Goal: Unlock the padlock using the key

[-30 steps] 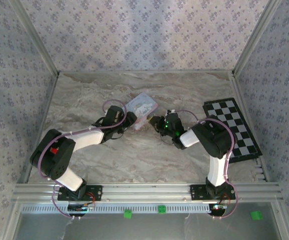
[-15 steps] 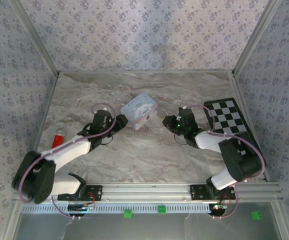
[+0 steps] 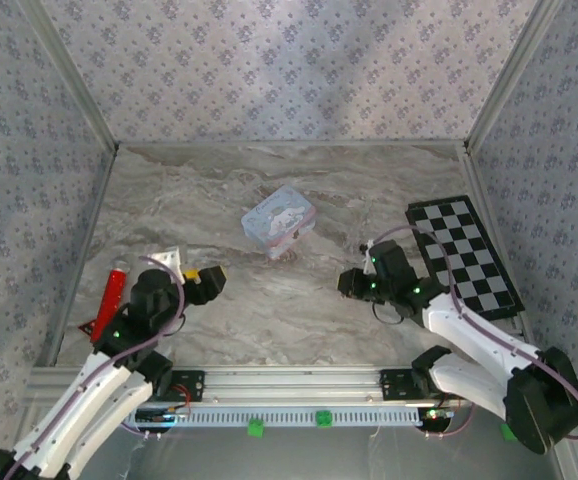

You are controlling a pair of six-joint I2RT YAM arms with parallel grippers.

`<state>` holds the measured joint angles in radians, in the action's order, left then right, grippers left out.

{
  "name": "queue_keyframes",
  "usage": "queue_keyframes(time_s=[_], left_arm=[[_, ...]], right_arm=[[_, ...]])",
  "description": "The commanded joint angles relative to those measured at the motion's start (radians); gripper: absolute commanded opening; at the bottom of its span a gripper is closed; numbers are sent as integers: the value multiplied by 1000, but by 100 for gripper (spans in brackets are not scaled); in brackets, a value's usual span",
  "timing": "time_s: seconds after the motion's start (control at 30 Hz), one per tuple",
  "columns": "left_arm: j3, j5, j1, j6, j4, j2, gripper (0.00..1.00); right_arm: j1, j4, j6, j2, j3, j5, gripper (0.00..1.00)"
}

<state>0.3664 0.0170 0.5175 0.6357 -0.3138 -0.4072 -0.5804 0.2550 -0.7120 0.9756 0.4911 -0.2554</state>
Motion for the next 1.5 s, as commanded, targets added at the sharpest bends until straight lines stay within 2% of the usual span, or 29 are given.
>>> queue_keyframes(time_s=[0.0, 0.27, 0.6, 0.77, 0.83, 1.03, 1.23, 1.27, 1.3, 1.37, 1.47], left_arm=[[-23, 49, -4, -69, -81, 69, 81], [-70, 74, -4, -100, -119, 182, 83], [-82, 109, -4, -60, -142, 214, 84], [-61, 160, -5, 29, -191, 194, 89], [-44, 159, -6, 35, -201, 167, 89], [-28, 202, -5, 63, -222, 130, 91], [37, 264, -16, 81, -288, 57, 92], [47, 268, -14, 73, -291, 46, 93], [59, 282, -15, 68, -296, 33, 99], [94, 341, -15, 77, -331, 6, 100], [146, 494, -15, 137, -430, -39, 100]], right_arm=[[-64, 82, -35, -35, -47, 29, 11], [-212, 26, -133, -18, -105, 92, 12], [-281, -41, -188, 101, -117, 88, 14], [-313, 15, -183, 126, -86, 157, 19], [-322, 53, -179, 121, -72, 190, 26], [-321, 142, -177, 57, -50, 258, 34], [-313, 293, -172, -79, -1, 340, 42], [-306, 311, -158, -102, 5, 349, 44], [-297, 329, -143, -130, 17, 366, 45], [-276, 374, -127, -175, 38, 414, 46], [-256, 415, -181, -239, 66, 581, 47]])
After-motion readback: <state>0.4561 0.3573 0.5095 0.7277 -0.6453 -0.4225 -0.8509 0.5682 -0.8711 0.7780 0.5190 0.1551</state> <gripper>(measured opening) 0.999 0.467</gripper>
